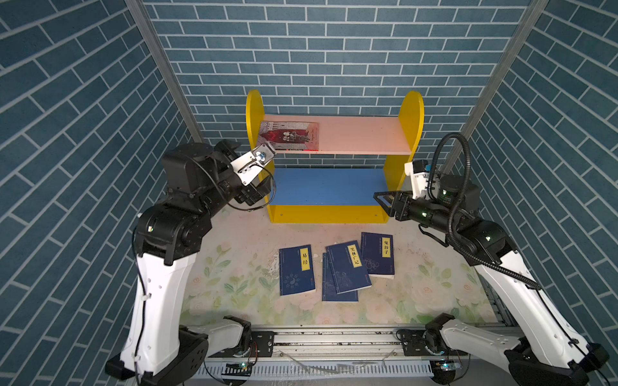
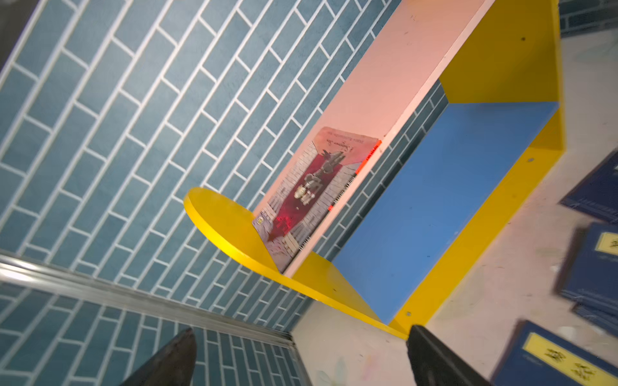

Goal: Stacking books/files
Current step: Move the book to the bookshelf, then rotate the book on the book.

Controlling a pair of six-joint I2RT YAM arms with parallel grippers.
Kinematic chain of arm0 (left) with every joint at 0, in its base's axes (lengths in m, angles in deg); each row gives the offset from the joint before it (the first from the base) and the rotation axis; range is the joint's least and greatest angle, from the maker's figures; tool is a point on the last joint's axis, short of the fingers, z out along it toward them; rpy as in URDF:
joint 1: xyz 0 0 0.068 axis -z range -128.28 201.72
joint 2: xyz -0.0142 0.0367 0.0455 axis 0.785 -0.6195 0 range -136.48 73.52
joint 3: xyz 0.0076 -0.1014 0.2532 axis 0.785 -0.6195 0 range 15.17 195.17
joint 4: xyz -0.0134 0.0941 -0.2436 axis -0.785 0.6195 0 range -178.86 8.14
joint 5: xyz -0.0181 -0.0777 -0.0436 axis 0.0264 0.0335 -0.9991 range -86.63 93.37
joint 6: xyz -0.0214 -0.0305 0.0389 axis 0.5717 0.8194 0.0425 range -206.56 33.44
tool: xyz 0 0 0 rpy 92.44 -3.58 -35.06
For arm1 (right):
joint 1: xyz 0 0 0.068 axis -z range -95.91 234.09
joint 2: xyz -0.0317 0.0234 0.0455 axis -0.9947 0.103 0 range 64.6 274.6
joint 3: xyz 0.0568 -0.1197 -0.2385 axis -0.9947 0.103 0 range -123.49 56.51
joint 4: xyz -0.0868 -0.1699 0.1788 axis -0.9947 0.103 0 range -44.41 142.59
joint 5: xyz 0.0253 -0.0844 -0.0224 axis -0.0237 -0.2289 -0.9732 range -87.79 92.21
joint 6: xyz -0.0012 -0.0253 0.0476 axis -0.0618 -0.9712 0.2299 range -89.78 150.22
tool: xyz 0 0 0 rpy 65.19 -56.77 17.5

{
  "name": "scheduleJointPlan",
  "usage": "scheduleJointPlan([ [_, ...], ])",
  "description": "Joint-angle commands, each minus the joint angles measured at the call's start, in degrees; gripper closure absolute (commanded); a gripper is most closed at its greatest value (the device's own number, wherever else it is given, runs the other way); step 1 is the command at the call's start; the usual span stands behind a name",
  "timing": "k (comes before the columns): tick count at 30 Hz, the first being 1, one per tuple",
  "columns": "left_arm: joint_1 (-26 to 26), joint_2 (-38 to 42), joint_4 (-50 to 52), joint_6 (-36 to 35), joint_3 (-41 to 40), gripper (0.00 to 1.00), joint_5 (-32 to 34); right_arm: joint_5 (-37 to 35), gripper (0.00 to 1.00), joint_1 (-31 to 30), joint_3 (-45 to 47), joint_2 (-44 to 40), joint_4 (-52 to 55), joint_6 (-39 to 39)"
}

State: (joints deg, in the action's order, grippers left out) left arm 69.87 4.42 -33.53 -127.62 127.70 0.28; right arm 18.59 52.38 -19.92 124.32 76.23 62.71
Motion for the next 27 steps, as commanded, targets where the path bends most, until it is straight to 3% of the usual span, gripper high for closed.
scheduleJointPlan([
  [1, 0.12, 3.29, 8.87, 16.41, -8.31, 0.0, -4.24, 0.73, 0.5, -0.02, 8.18, -3.76, 2.33, 6.62],
  [8, 0.13, 13.41, 2.88, 33.14, -30.78, 0.0, -13.98, -1.17, 0.48, -1.34, 23.18, -5.86, 5.66, 15.89],
  [17, 0.28, 21.12, -20.02, 57.48, -58.01, 0.0, -25.32, -0.34, 0.46, -4.66, 35.13, 1.55, -1.25, 21.73],
  [27, 5.05, 12.11, -35.51, 62.18, -69.87, 0.0, -29.95, -4.78, 0.42, -4.84, 37.34, 7.25, -7.01, 19.71],
])
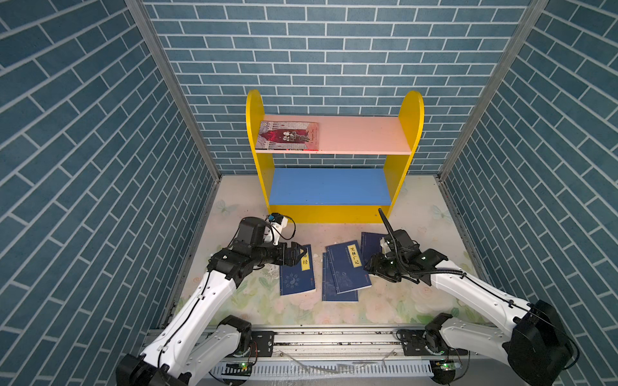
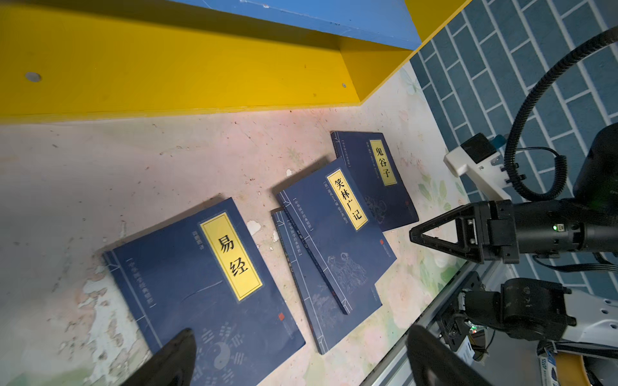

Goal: Stacking books/files
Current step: Rotate the book on the book.

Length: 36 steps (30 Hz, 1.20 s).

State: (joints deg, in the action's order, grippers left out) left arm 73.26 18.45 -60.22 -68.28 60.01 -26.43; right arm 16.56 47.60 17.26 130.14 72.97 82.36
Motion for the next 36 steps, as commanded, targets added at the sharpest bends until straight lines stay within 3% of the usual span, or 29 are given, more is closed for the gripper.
scheduleJointPlan([
  [1, 2.49, -3.58, -10.59, 3.06, -2.76, 0.0, -3.89, -3.17, 0.41, -0.05, 0.0, 2.53, -4.92, -0.5],
  [9, 8.7, -16.05, -14.29, 2.44, -0.63, 0.0, -7.79, -6.55, 0.41, 0.49, 1.37, 9.61, -12.43, -0.61],
  [11, 10.25, -19.37, -16.36, 5.19, -0.71, 0.0, -8.13, -7.11, 0.4, 0.86, 1.7, 10.43, -13.57, -0.46],
  [16, 13.73, -26.13, -19.42, 6.91, -0.16, 0.0, -8.42, -2.71, 0.4, 2.54, 2.86, 13.79, -18.36, -0.11],
  [26, 15.44, -36.69, -25.85, 11.13, 1.0, 0.01, -13.1, 4.16, 0.41, 2.66, 4.7, 17.87, -24.01, -0.76],
  [36, 17.75, -43.92, -23.46, 11.42, 4.32, 0.02, -12.46, 11.06, 0.46, 2.74, 5.68, 16.56, -23.0, -2.98],
])
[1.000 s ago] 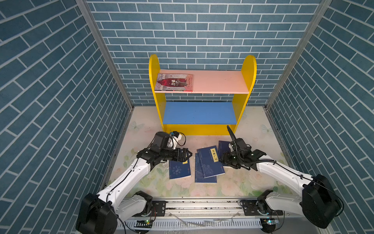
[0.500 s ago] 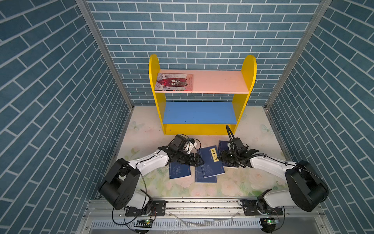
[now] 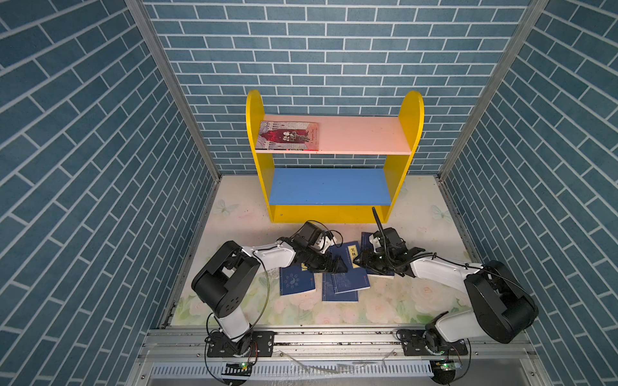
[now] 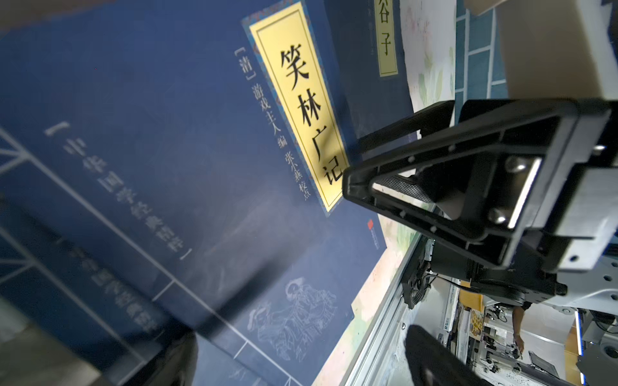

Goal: Stacking books/files
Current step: Rotate the book on the book, then pick up the book.

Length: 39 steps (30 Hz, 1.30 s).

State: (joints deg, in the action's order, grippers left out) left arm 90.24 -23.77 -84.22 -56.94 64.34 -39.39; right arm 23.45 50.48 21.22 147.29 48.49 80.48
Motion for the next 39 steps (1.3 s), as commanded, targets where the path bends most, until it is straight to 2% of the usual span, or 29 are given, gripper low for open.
scheduleJointPlan([
  [1, 0.76, -1.75, 0.53, -0.15, -0.18, 0.02, 0.72, 5.09, 0.47, -0.21, 2.12, -1.33, 1.01, -1.05],
  [7, 0.72, -0.39, -1.45, -0.27, -2.08, 0.01, 1.25, 11.61, 0.49, -0.23, 4.46, -6.31, -2.74, -0.14],
  [11, 0.59, 0.63, -0.18, -1.98, -2.02, 0.01, 1.32, 13.31, 0.49, -0.24, 6.43, -8.85, -6.12, 0.98],
  [16, 0.15, 1.71, 5.82, -2.25, -0.9, 0.01, 3.9, 6.5, 0.45, -0.16, 4.53, -8.45, 4.88, -1.13],
  [21, 0.16, 1.93, 5.99, -2.46, -1.58, 0.01, 5.01, 2.68, 0.45, -0.21, 5.06, -9.29, 9.6, 0.11],
  [28, 0.15, 0.29, 5.47, -2.67, -1.29, 0.02, 3.75, 6.63, 0.46, -0.31, 9.88, -10.72, 1.6, 4.12],
  [39, 0.14, 0.7, -1.09, -0.62, -3.74, 0.03, -1.91, 10.15, 0.48, -0.49, 14.11, -4.8, -11.79, 8.33],
])
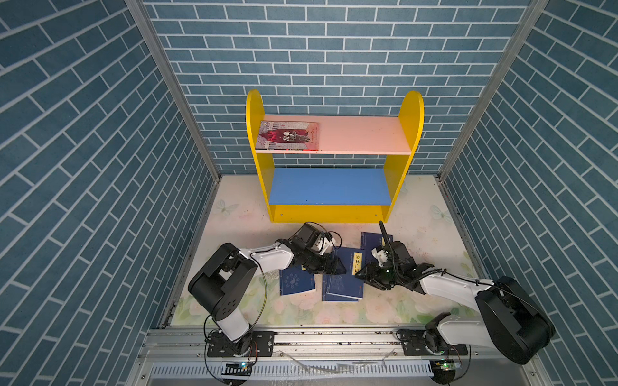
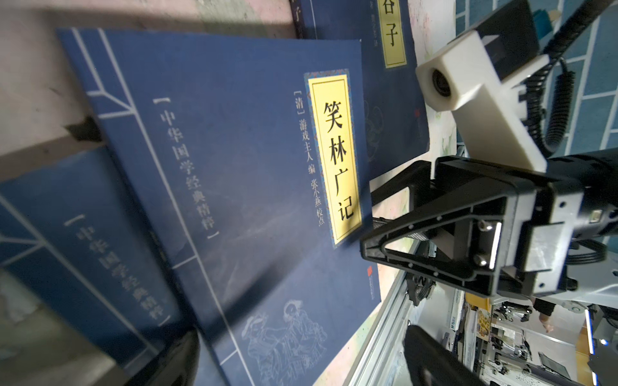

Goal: Stacking books/files
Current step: Pick up the book.

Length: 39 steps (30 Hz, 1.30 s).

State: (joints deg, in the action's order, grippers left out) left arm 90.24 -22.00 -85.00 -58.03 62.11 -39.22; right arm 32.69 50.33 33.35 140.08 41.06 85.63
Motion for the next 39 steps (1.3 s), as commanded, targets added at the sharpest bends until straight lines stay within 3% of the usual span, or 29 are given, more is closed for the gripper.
scheduleJointPlan([
  [1, 0.15, -1.16, -1.03, 0.92, -1.67, 0.03, -2.71, 1.19, 0.48, -0.34, 2.38, 3.06, -6.1, 3.68],
  [8, 0.15, -2.71, -0.2, 0.61, -0.96, 0.02, -3.33, 0.73, 0.58, -0.36, 6.27, 3.53, -14.87, 7.37],
  [12, -0.48, -0.2, 1.61, -1.42, -1.53, 0.01, 0.25, 0.22, 0.66, -0.44, 6.61, -0.84, -13.22, 7.52],
  [17, -1.26, 2.77, 1.63, -1.48, -1.85, 0.0, 0.14, -0.59, 0.83, -0.43, 5.61, -7.18, -8.56, 6.31],
  [24, -1.6, 6.15, 4.06, -4.06, -0.62, 0.0, -0.29, -0.11, 0.94, -0.36, 5.36, -12.31, -7.64, 5.06],
  [39, -13.58, 17.74, 6.99, -5.23, -0.9, 0.0, -7.2, 8.12, 1.0, -0.25, -2.89, -18.68, -5.82, 3.95],
])
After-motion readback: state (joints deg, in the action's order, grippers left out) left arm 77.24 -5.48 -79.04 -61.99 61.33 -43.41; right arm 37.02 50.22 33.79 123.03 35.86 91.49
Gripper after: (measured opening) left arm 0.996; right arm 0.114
